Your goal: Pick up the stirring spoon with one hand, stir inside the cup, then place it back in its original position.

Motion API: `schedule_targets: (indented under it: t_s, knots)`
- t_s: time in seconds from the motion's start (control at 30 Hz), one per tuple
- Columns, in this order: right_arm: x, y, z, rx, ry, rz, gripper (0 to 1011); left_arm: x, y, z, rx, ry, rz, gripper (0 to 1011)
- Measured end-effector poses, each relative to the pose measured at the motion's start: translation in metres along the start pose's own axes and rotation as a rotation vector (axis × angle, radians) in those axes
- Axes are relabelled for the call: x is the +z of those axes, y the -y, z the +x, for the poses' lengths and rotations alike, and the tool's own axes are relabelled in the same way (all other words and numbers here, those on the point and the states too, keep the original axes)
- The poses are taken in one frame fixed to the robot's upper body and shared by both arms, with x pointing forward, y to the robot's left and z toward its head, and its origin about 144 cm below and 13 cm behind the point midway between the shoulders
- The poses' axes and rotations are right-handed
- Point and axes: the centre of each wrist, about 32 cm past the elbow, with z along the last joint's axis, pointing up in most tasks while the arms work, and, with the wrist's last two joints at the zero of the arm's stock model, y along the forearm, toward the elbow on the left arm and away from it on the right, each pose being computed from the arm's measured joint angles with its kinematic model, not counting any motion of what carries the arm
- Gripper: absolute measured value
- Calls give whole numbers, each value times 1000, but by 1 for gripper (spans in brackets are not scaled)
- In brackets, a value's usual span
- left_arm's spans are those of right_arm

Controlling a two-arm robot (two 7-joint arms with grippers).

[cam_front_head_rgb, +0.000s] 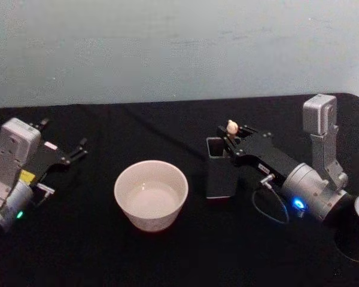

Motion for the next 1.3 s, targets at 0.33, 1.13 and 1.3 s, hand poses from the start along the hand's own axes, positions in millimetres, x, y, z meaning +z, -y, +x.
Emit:
schedule_targets:
  t_s: [0.33, 1.13, 1.3]
  knots:
    - [0, 2, -1, -11, -5, -7, 213, 0, 0, 0, 0, 0, 0, 1001]
    - [0, 2, 0, -9, -4, -4, 625, 0, 0, 0, 0, 0, 0, 1001]
    - [0, 2, 0, -9, -4, -3, 787, 0, 0, 0, 0, 0, 0, 1001]
